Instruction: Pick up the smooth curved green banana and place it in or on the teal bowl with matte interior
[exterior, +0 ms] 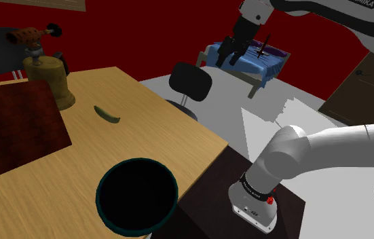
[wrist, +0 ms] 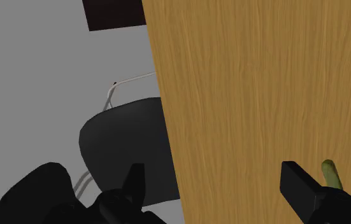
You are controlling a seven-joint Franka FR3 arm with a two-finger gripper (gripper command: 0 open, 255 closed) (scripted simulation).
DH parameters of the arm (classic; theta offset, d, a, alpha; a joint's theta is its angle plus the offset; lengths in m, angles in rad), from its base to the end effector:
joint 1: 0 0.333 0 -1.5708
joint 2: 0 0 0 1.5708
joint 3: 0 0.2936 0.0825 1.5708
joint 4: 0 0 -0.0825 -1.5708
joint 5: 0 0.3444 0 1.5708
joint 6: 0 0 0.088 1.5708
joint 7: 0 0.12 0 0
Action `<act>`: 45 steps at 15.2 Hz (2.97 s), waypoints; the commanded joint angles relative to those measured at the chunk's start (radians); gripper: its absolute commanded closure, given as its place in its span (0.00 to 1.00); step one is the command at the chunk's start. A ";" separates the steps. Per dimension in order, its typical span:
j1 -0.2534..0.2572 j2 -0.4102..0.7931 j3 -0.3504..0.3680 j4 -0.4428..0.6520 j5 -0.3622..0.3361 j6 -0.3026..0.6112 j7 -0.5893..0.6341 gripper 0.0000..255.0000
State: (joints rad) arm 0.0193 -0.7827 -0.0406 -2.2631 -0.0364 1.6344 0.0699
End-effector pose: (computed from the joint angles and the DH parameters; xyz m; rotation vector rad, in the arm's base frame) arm 0.2923 -0.0148 0.6072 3.1265 -0.1284 0.2410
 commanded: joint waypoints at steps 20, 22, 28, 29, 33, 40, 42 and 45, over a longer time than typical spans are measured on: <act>0.124 0.552 0.107 0.092 0.084 0.411 -0.010 0.00; 0.135 0.618 0.119 0.125 0.087 0.441 -0.012 0.00; 0.168 0.821 0.154 0.245 0.085 0.509 -0.013 0.00; 0.174 0.855 0.160 0.269 0.083 0.517 -0.012 0.00; 0.199 0.993 0.179 0.374 0.071 0.541 -0.010 0.00; 0.247 1.220 0.203 0.578 0.043 0.547 -0.007 0.00; 0.249 1.233 0.202 0.571 0.041 0.568 -0.006 0.00; 0.252 1.255 0.201 0.562 0.038 0.599 -0.004 0.00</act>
State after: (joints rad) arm 0.2702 0.4635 0.1607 -1.7022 0.0032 2.2251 0.0649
